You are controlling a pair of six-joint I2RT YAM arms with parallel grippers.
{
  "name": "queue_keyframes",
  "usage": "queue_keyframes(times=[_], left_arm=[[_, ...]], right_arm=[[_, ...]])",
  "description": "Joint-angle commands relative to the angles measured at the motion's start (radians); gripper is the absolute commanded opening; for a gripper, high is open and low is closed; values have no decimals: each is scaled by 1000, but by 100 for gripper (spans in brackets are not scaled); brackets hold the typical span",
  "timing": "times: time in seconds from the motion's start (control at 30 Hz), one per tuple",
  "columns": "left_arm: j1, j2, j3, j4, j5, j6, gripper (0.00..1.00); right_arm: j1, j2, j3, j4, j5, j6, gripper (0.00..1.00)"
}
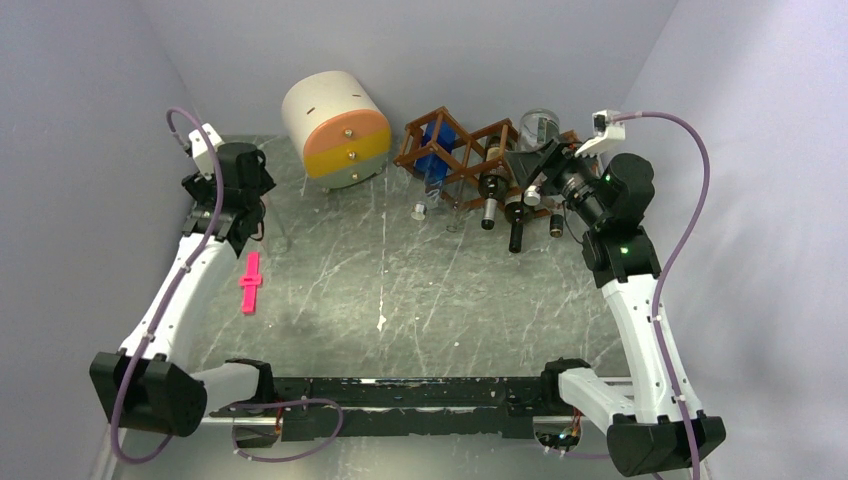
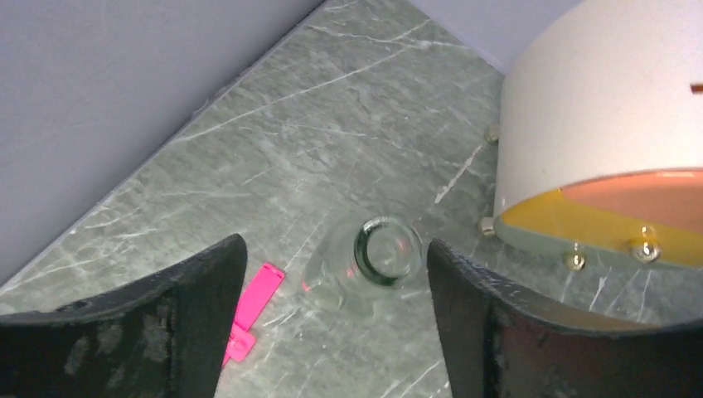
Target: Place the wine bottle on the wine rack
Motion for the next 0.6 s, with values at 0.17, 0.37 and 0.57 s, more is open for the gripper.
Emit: queue_keyframes(times=[0.17, 0.37, 0.57], left_arm=[[45, 101, 8, 101, 233, 76, 51], [39, 73, 27, 96, 310, 127, 25], [-99, 60, 94, 21, 402, 200, 24]], right_arm=[[20, -14, 7, -5, -36, -54, 72], [27, -4, -4, 1, -56, -43, 71], [45, 8, -24, 0, -62, -46, 71]])
